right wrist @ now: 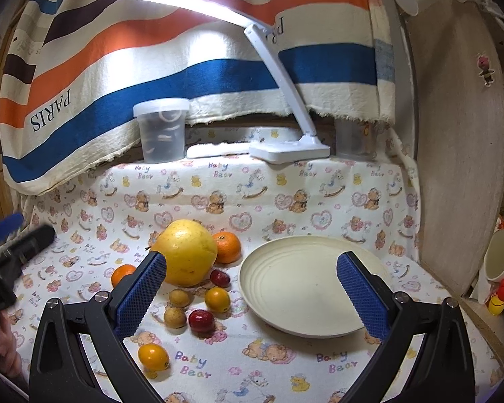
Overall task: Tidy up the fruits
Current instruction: 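Reach the right gripper to the small orange and close on it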
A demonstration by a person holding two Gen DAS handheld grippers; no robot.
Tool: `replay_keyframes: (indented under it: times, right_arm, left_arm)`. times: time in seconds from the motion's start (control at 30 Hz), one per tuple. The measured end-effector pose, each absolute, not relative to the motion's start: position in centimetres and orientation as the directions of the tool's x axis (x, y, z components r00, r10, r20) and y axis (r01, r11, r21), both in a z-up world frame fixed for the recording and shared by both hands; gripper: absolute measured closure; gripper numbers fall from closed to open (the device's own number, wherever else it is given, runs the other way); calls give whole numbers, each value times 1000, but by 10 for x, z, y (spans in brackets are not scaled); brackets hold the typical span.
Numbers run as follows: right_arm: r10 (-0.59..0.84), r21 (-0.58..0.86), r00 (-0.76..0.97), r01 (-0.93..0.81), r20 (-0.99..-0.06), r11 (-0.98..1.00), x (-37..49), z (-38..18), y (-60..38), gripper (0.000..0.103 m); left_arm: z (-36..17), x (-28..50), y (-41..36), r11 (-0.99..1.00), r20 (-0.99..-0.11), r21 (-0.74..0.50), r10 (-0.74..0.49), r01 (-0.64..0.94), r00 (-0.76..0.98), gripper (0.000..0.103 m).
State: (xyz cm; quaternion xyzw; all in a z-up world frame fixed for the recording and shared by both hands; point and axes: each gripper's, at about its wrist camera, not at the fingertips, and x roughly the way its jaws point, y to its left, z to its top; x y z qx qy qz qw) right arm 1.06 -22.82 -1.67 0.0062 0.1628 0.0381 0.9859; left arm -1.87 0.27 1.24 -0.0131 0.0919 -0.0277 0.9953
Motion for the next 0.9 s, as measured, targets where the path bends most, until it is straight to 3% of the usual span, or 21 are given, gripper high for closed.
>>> replay_keyframes:
  times: [0.17,0.33,0.57,0.73,0.83,0.9]
  right_arm:
    - [185,51,911,-179,-369,983,16,-16,-227,2]
    - [380,174,777,-340,-501,924,31,-25,-217,19]
    - [370,126,703,-375,-607,918,30,-46,-192,49]
    - [405,166,603,-413,-687,895,35,-63,-180,59]
    - [415,187,559,-419,-718,889,38,-71,-177,68]
    - [429,206,535,-426,-728,881,39,-74,-177,69]
  left_arm:
    - [28,-18,17,996,-211,-79,-62,46,976,0]
    - [31,-15,21,998,-239,-60,-33,20,971,0]
    - [26,-15,12,1000,-224,21,14,-9,975,0]
    - [26,-20,3,998,-199,66,7,6,980,0]
    - [25,-19,1,998,-221,55,-18,31,975,0]
    - [23,-18,1,998,-235,48,-31,44,971,0]
